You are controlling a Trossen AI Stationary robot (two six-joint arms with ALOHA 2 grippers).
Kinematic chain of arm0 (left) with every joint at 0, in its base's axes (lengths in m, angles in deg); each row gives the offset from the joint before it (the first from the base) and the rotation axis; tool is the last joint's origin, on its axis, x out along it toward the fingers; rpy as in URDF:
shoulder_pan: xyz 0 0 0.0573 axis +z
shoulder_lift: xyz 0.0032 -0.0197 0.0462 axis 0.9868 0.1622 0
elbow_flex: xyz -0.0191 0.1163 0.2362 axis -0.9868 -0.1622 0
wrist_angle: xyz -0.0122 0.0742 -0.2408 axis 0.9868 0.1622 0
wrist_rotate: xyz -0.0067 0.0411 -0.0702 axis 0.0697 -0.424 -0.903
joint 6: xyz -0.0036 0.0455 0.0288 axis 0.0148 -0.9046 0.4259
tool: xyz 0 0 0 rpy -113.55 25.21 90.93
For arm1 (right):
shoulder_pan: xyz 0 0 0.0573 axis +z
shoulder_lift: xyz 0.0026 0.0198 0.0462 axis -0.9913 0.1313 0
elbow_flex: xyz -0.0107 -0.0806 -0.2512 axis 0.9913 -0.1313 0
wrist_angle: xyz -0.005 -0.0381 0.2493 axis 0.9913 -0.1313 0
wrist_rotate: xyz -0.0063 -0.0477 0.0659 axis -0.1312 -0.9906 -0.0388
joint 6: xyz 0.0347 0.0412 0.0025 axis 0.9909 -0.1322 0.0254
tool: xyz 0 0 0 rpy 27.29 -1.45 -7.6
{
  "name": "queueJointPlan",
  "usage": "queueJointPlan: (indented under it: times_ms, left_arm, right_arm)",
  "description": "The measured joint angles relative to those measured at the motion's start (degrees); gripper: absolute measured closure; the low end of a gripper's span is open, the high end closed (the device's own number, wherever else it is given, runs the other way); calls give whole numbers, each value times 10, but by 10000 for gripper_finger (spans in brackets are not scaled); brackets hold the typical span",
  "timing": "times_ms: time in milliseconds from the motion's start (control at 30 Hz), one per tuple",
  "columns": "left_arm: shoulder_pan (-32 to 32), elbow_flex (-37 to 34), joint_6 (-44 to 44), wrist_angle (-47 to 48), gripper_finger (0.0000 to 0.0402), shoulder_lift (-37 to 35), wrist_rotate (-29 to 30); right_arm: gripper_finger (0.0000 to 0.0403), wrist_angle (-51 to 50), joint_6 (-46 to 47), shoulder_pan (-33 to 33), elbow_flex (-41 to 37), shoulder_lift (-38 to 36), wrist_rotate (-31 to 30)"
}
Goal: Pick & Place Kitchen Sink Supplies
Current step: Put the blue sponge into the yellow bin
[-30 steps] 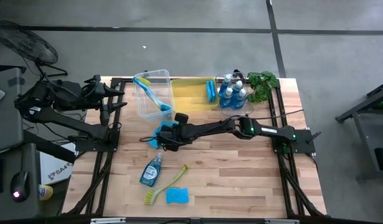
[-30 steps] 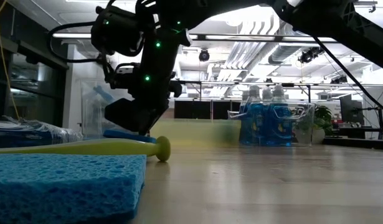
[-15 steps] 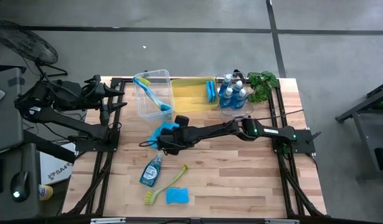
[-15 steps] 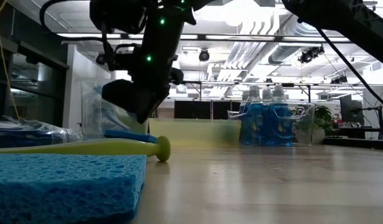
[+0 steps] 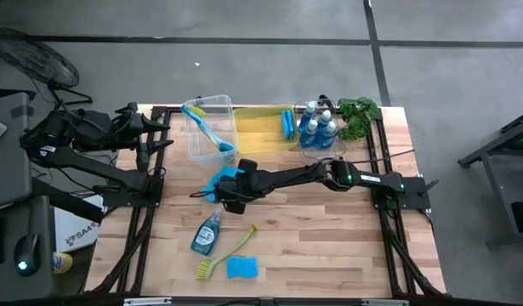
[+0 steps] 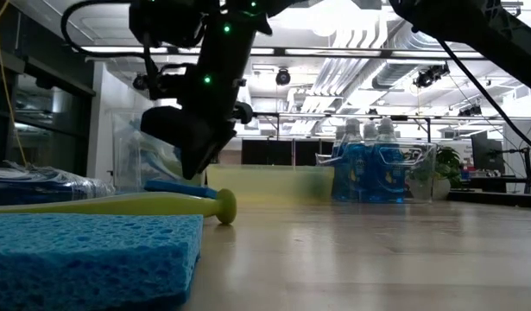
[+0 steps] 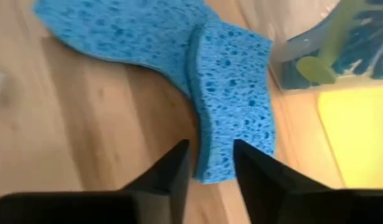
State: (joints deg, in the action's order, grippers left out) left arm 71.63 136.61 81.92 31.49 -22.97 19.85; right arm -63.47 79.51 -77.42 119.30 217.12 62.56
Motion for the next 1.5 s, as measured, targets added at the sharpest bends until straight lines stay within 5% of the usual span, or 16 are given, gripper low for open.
queueJointPlan:
  times_ms: [233,467,767,1333,1500]
  left_arm:
    - [0,0,0,0,202,0,0]
    - [0,0,0,9,202,0,0]
    - [0,0,3,13,202,0,0]
    - [0,0,4,13,202,0,0]
    - [0,0,5,13,202,0,0]
  right_arm:
    - [192,12,-9,-7,0,14,1]
    - [183,28,-41,-4,0,39,-23]
    - [232,21,-14,-9,1,45,-60]
    - [391,-14,-4,-7,0,45,-50]
    - [395,-16,10,-1,0,45,-34]
